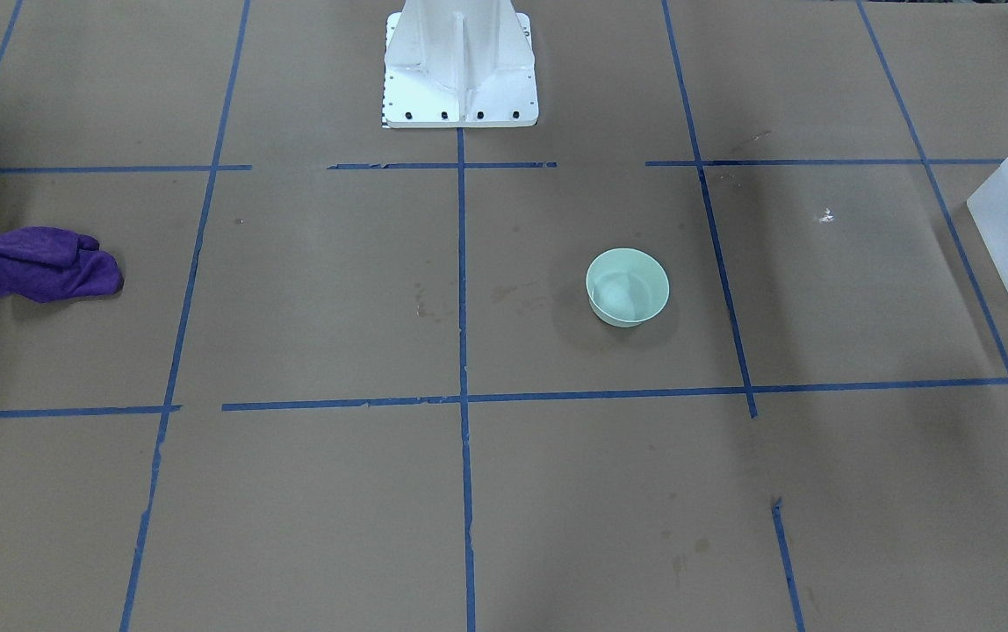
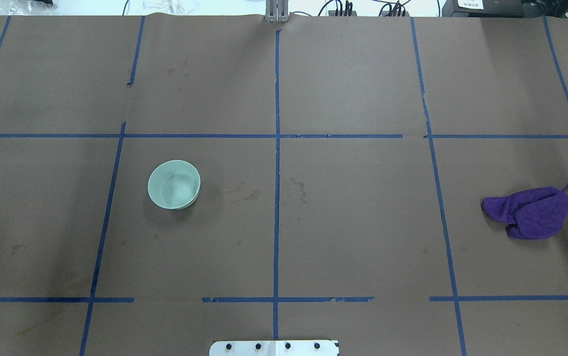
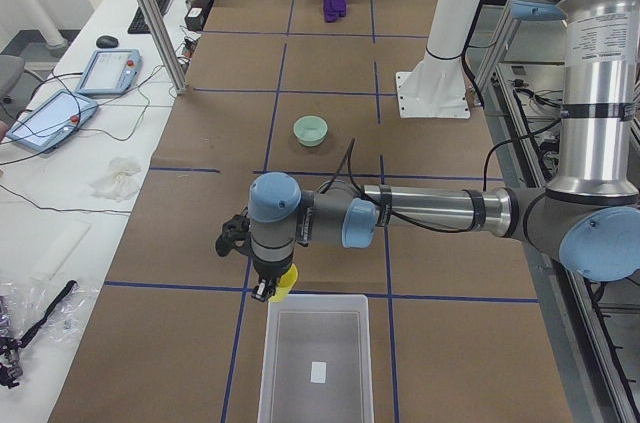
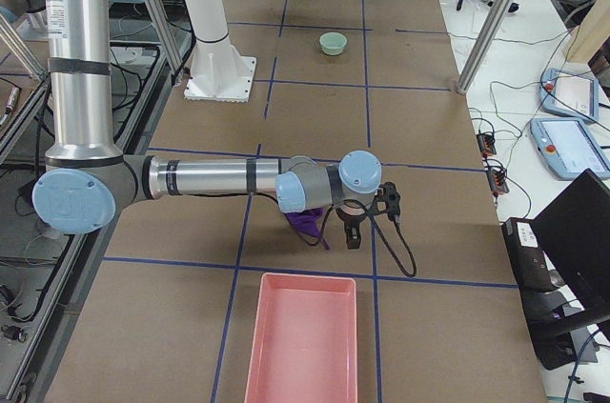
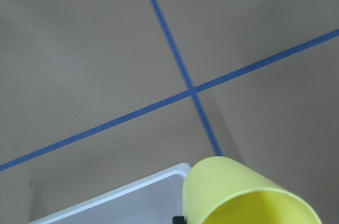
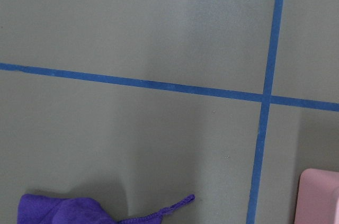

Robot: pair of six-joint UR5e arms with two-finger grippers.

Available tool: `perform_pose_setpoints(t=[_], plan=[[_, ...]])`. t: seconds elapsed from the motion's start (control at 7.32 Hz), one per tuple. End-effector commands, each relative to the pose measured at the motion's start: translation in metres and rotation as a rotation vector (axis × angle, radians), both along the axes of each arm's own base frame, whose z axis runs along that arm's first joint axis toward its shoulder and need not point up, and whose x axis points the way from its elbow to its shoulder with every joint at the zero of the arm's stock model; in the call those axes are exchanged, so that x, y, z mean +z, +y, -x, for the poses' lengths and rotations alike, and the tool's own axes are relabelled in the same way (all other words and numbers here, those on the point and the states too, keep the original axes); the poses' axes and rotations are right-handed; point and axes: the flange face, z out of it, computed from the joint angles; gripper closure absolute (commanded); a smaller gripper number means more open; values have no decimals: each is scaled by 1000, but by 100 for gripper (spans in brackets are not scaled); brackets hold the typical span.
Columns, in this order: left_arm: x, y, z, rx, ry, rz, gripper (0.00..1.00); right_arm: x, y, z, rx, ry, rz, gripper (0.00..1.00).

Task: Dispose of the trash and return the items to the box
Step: 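Lower the yellow cup into the white bin and open the left gripper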

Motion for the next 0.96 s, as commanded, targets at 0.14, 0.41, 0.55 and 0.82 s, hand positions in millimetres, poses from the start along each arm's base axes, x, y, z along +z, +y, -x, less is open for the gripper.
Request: perform_pose_setpoints(t=[0.14, 0.41, 0.55, 0.82], plan=[[86, 22, 22, -4, 13, 121, 100, 1, 0, 0, 0, -1, 3, 0], [109, 29, 11, -10, 135, 174, 100, 2, 0, 0, 0, 0, 3, 0], [110, 29, 8, -12, 163, 179, 100, 2, 0, 0, 0, 0, 3, 0], [113, 27, -12, 19, 220, 186, 100, 2, 0, 0, -1, -4, 4, 0]])
